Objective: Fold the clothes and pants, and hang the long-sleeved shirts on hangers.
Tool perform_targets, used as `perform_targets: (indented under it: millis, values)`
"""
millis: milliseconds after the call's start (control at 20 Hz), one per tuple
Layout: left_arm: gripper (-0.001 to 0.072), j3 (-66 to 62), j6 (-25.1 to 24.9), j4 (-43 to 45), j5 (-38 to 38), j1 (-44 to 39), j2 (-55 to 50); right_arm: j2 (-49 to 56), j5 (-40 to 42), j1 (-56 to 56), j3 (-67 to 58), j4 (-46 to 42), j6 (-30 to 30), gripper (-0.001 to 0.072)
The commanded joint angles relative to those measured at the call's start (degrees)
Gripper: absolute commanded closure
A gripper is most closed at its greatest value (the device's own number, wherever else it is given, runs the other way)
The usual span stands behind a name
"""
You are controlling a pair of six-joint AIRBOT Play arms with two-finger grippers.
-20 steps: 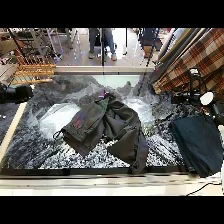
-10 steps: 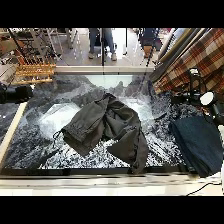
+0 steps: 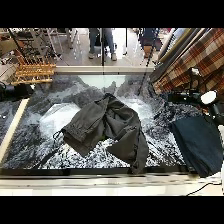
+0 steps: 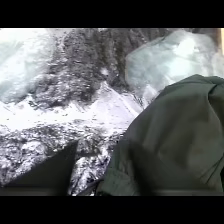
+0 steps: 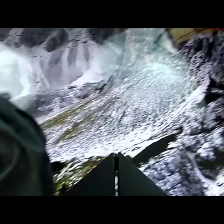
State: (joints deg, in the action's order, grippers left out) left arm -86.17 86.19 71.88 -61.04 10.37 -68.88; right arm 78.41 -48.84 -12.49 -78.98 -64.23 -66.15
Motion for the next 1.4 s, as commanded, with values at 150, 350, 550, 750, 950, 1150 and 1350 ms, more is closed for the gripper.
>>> perform_targets:
  millis: [150,350,550,750,950,1150,1350]
  values:
    - [0.0094,1.9,-8.81,-0.42,-11.78,-1.81,0.15,0.0,-13.31,-1.53,0.04,-0.33,-3.89,0.0088]
    - [0.0121,15.47,-23.23,-0.35,-8.94,-15.72,1.05,0.0,-23.1,-2.99,5.18,1.79,-3.39,0.0107]
    - [0.012,28.0,-29.24,9.62,3.76,-35.32,0.85,0.15,-37.75,-2.32,17.11,13.05,-2.34,0.0107]
    - [0.0047,31.02,-14.4,23.3,10.71,-43.12,-2.47,0.07,-38.12,3.96,22.8,7.98,-3.78,0.0144]
    - [0.0048,31.02,-6.12,27.02,13.92,-41.29,-7.02,0.04,-37.24,11.17,22.86,5.81,-6.38,0.0143]
    - [0.0187,31.02,-5.14,25.51,17.27,-40.37,-10.95,0.04,-37.09,19.23,22.86,4.31,-9.84,0.0142]
    - [0.0691,30.8,1.42,25.64,20.65,-38.77,-12.7,0.07,-34.82,26.49,23.39,-5.01,-19.54,0.0144]
